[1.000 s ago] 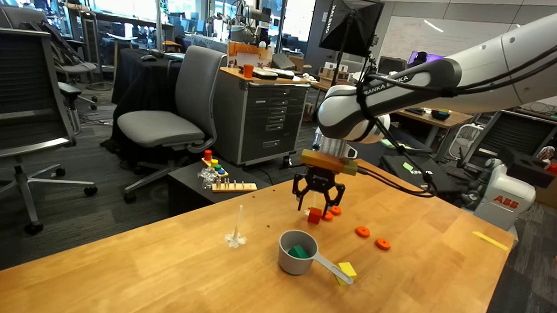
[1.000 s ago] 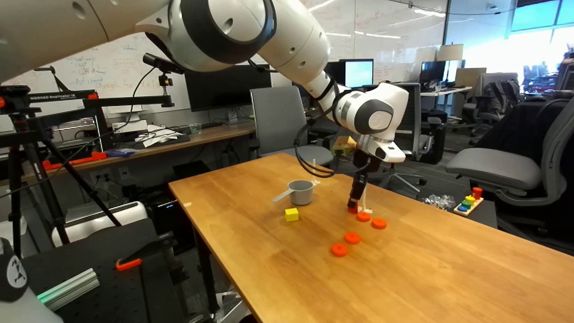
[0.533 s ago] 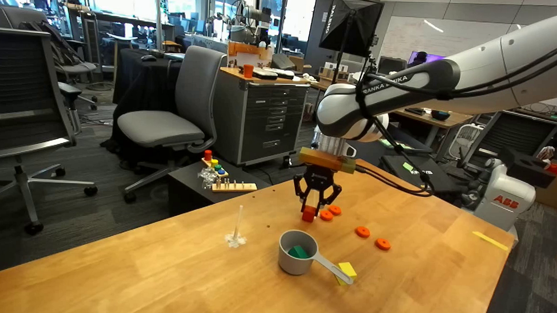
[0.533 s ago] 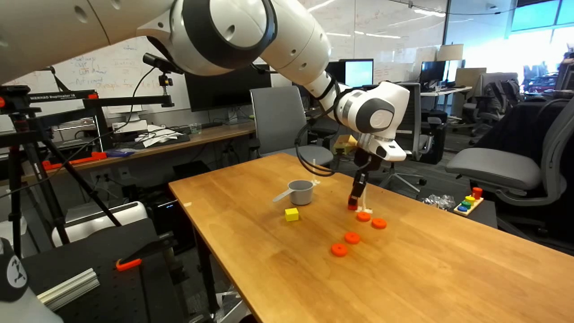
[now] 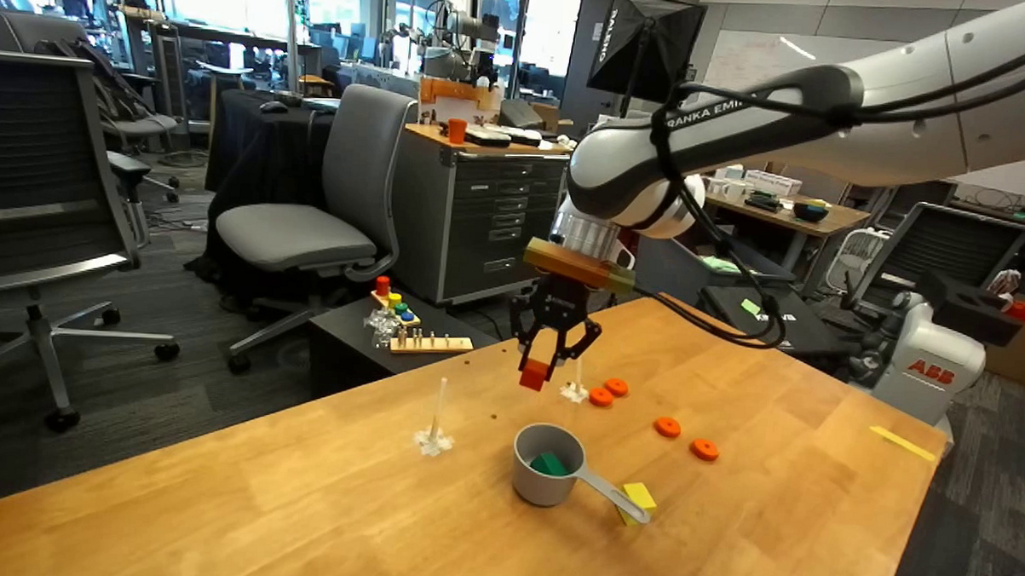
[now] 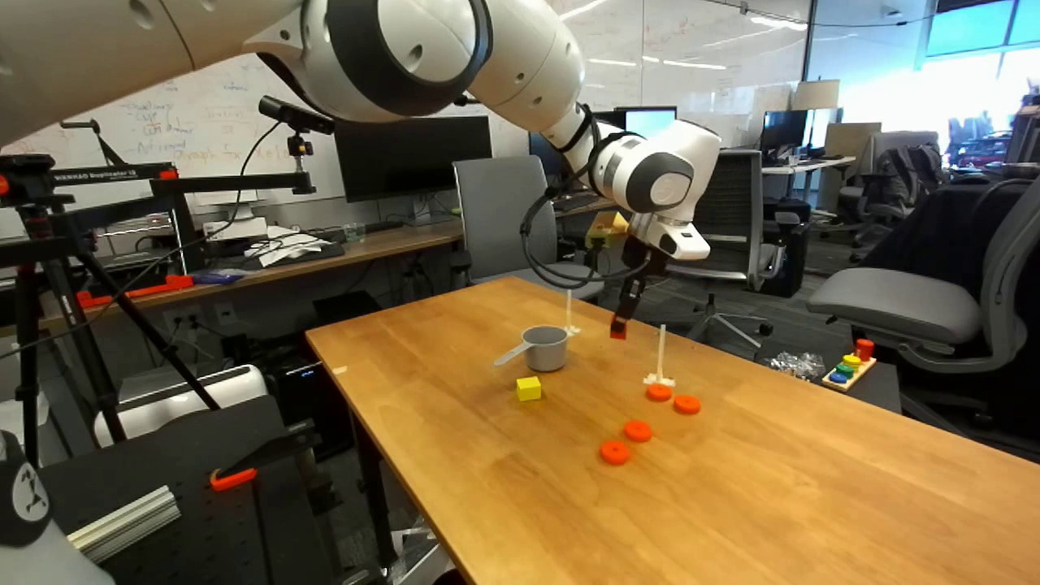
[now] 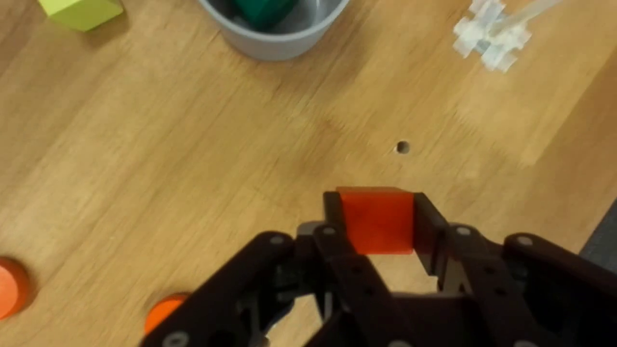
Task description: Put the green, red and yellow blocks in the pot
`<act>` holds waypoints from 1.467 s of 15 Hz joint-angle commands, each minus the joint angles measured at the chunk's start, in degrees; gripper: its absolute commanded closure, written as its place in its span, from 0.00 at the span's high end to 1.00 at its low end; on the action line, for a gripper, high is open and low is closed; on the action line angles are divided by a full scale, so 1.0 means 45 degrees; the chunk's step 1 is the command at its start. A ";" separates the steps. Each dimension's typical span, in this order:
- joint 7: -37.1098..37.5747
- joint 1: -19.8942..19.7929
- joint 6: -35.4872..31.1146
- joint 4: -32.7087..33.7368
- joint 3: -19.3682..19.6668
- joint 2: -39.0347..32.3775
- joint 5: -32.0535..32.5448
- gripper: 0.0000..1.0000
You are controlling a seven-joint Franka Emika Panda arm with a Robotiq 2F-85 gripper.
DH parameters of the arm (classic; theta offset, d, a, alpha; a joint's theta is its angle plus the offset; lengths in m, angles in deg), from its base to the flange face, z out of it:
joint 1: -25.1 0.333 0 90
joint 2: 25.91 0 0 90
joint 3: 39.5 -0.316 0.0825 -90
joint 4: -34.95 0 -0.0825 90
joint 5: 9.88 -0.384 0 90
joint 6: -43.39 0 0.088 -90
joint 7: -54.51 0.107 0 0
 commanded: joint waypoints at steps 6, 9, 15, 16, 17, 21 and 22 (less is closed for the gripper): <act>0.0181 0.0356 -0.0443 -0.0998 -0.0776 0.1591 -0.0604 0.13; 0.0294 0.0441 -0.0717 -0.1574 -0.1037 0.1821 -0.0996 0.13; 0.0219 0.0537 -0.1858 -0.3646 -0.1287 0.2577 -0.1597 0.13; 0.0238 0.0568 -0.2065 -0.4029 -0.1285 0.2752 -0.1657 0.13; 0.0207 0.0576 -0.2301 -0.4433 -0.1303 0.2947 -0.1745 0.13; 0.0159 0.0634 -0.3088 -0.5956 -0.1313 0.3776 -0.1997 0.13; 0.0158 0.0667 -0.3261 -0.6281 -0.1292 0.3971 -0.2002 0.13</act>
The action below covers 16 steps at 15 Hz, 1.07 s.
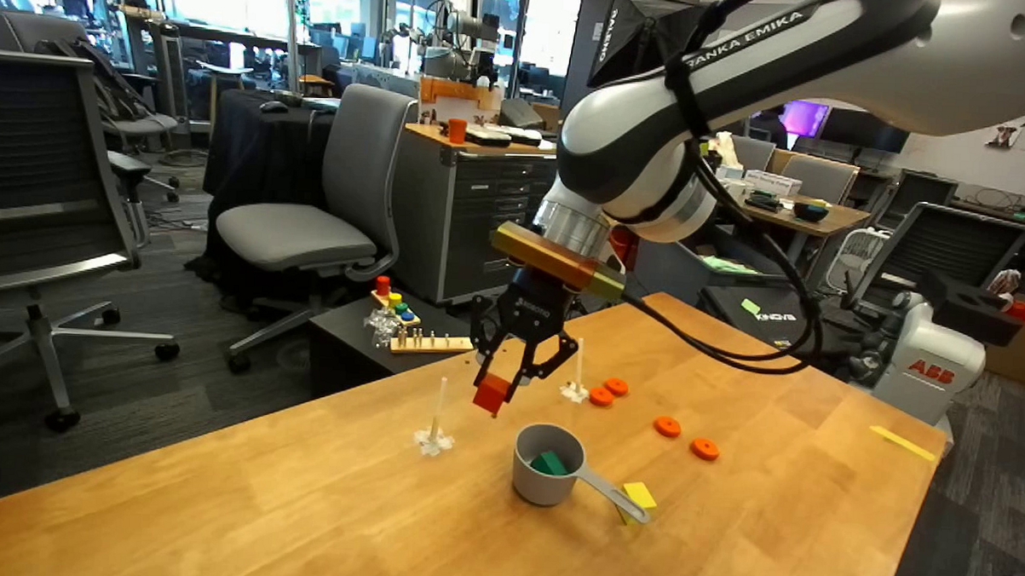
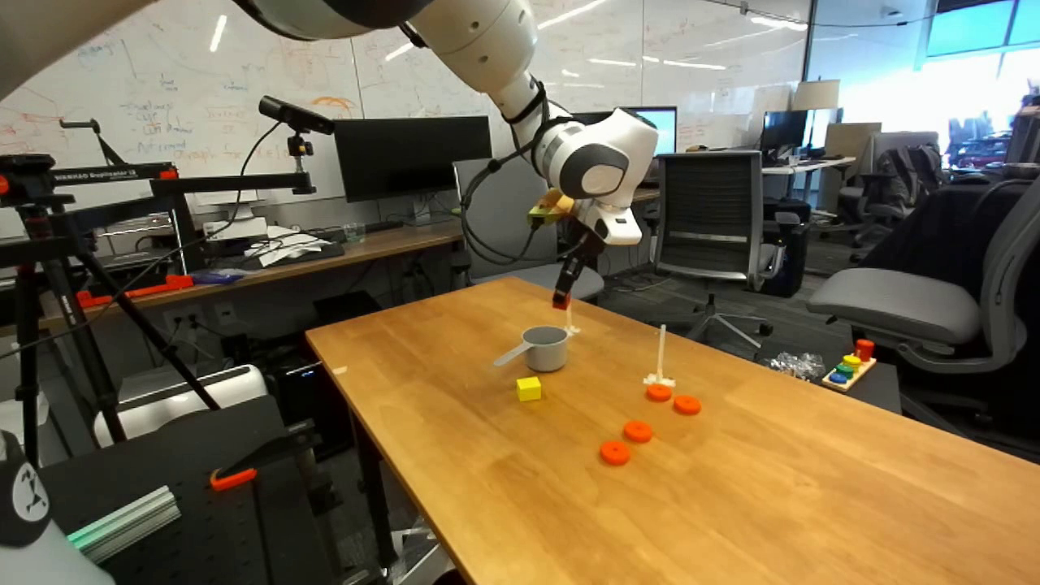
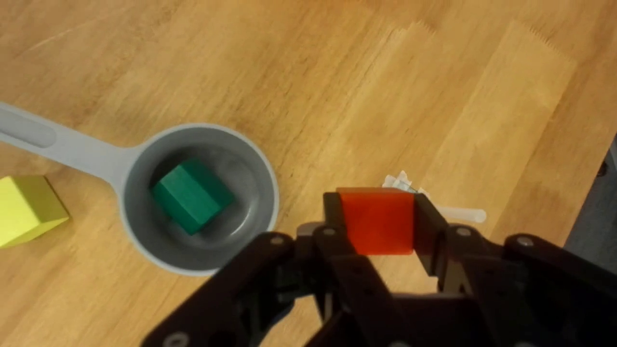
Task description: Put the green, red and yellow blocks in the pot
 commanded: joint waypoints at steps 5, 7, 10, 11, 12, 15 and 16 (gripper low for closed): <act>-0.0058 -0.0012 -0.1577 -0.3625 -0.0036 0.2291 -0.0584 0.13; -0.0083 -0.0046 -0.1943 -0.4413 -0.0004 0.2737 -0.0645 0.13; -0.0178 -0.0148 -0.2451 -0.5540 0.0021 0.3394 -0.0768 0.13; -0.0206 -0.0196 -0.2561 -0.5817 0.0025 0.3561 -0.0824 0.13; -0.0236 -0.0253 -0.2671 -0.6102 0.0025 0.3735 -0.0888 0.13; -0.0220 -0.0306 -0.2846 -0.6723 0.0116 0.4115 -0.0869 0.63; -0.0218 -0.0274 -0.2935 -0.6896 0.0193 0.4221 -0.0768 0.69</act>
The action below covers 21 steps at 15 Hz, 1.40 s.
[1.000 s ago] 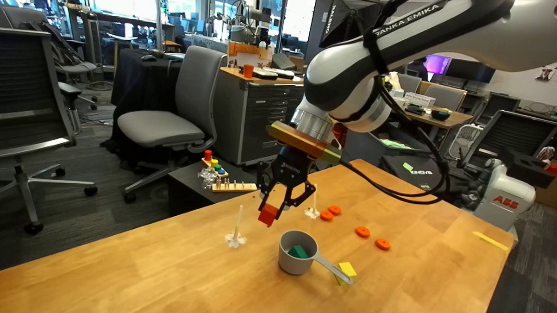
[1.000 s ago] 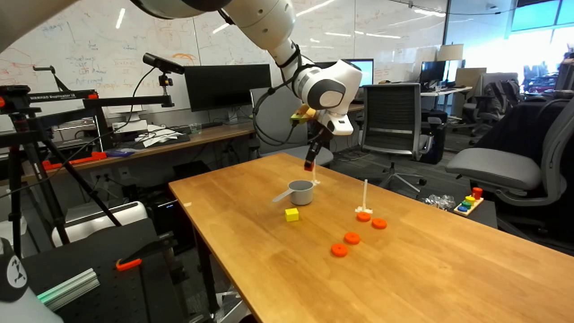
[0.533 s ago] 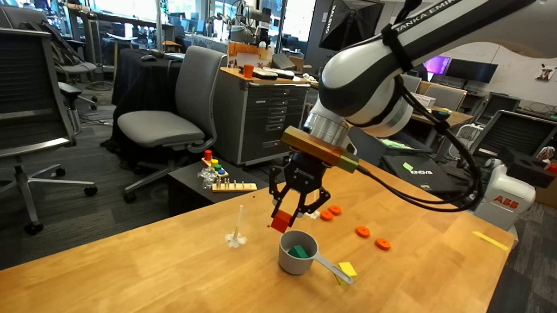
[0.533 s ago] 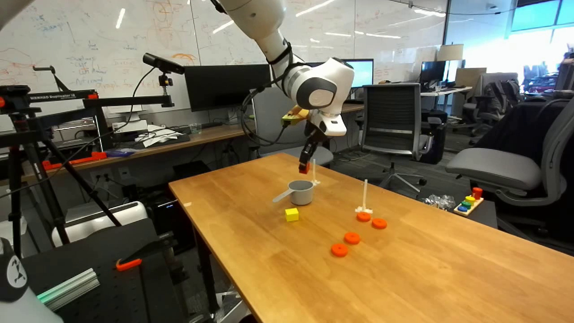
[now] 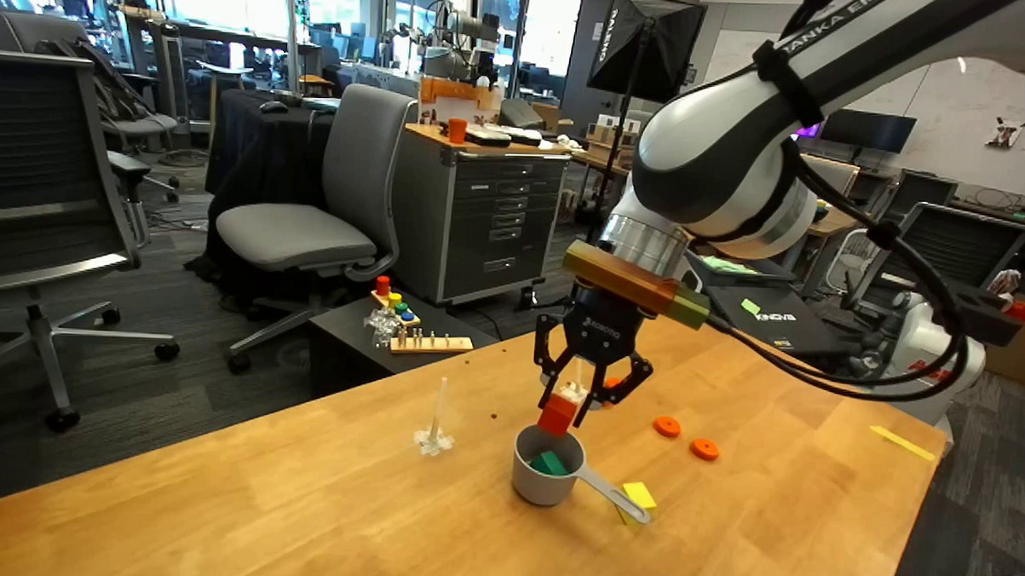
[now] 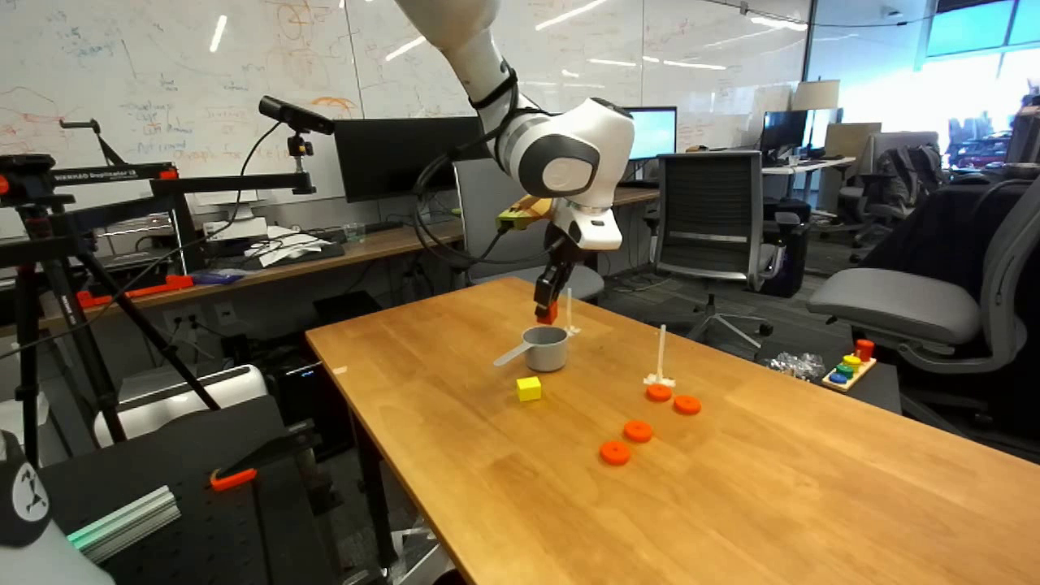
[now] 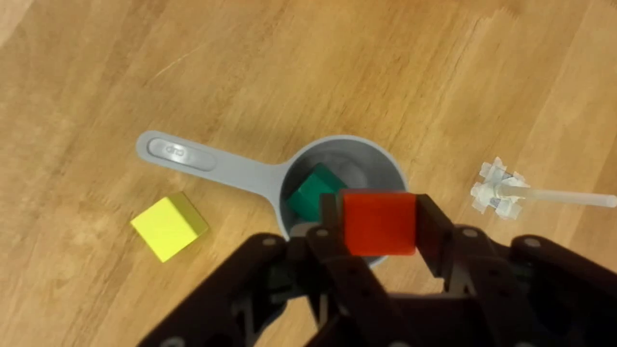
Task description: Put the green, red and yellow blocks in the pot
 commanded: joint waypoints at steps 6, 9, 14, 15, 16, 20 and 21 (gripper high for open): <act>-0.0309 -0.0299 -0.0077 -0.1605 0.0219 0.1108 -0.0208 1.00; -0.0133 -0.0283 0.0291 -0.2003 0.0506 0.1177 0.0042 1.00; -0.0084 -0.0033 0.1355 -0.2553 0.1169 0.1349 0.1256 1.00; -0.0124 0.0001 0.1661 -0.2559 0.1287 0.1363 0.1620 1.00; -0.0088 0.0030 0.1922 -0.2553 0.1385 0.1383 0.1920 1.00; -0.0159 0.0155 0.2832 -0.2312 0.1653 0.1357 0.3083 1.00; -0.0190 0.0252 0.2863 -0.2263 0.1738 0.1333 0.3458 1.00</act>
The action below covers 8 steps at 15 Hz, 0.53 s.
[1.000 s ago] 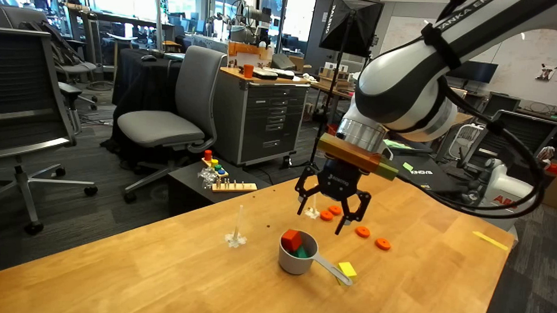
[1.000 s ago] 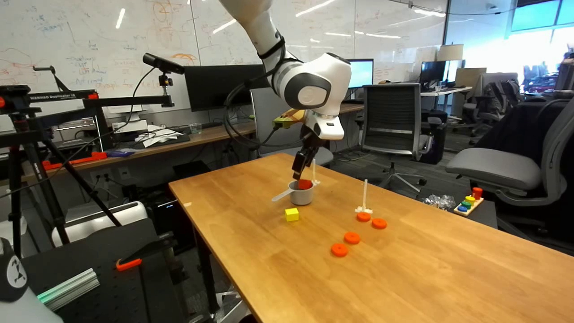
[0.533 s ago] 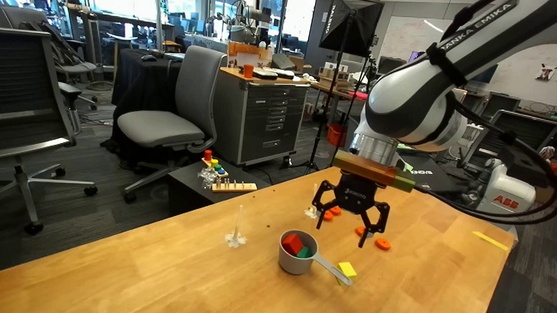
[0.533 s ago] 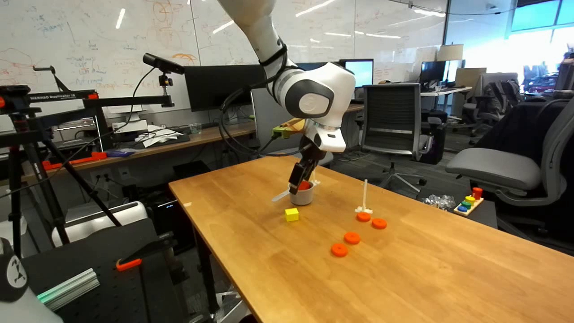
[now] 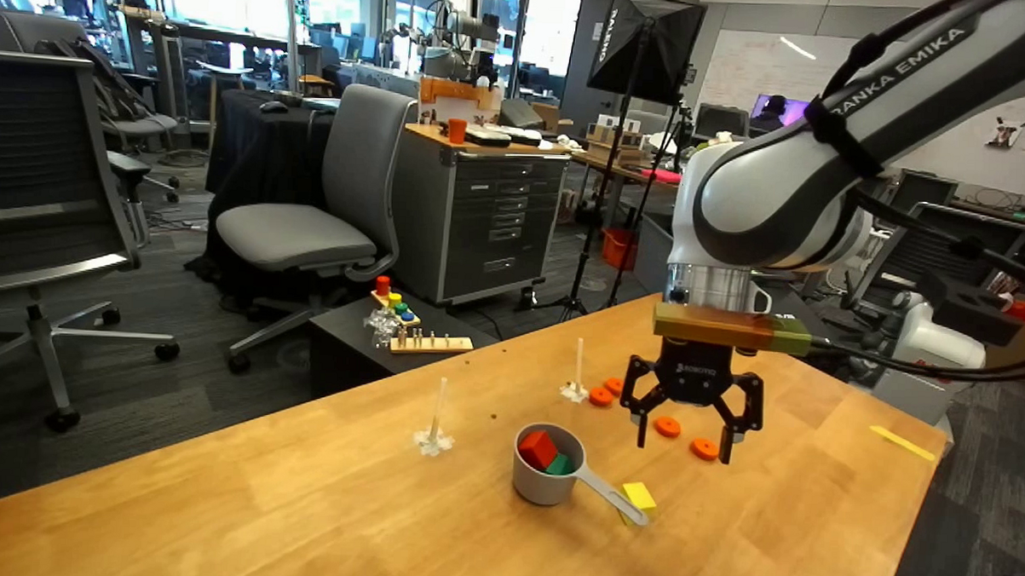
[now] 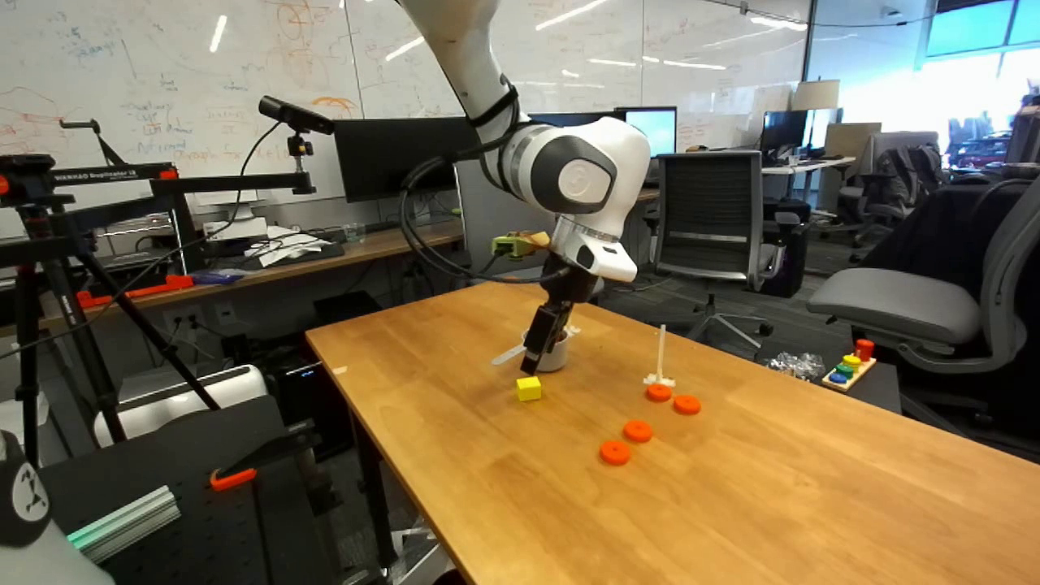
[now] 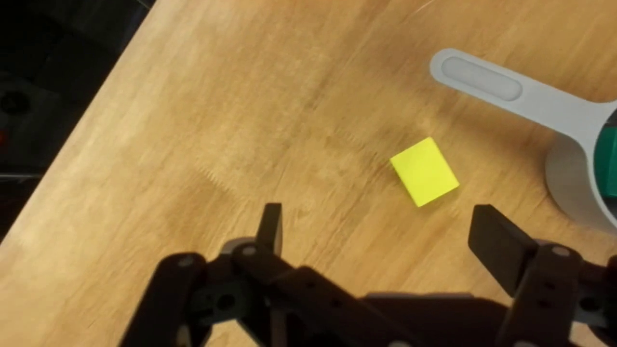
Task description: Put the green, red and yellow blocks in the pot
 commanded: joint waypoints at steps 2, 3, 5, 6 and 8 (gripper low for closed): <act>-0.0506 0.0415 0.0232 -0.0042 0.0356 0.0294 0.1249 1.00; -0.0701 0.0363 0.0142 -0.0014 0.0270 0.0227 0.1266 1.00; -0.1032 0.0344 -0.0510 -0.0029 0.0136 0.0101 0.1143 1.00; -0.1330 0.0300 -0.0676 0.0017 0.0026 0.0020 0.1003 1.00; -0.1673 0.0313 -0.1132 0.0075 -0.0109 -0.0149 0.0859 1.00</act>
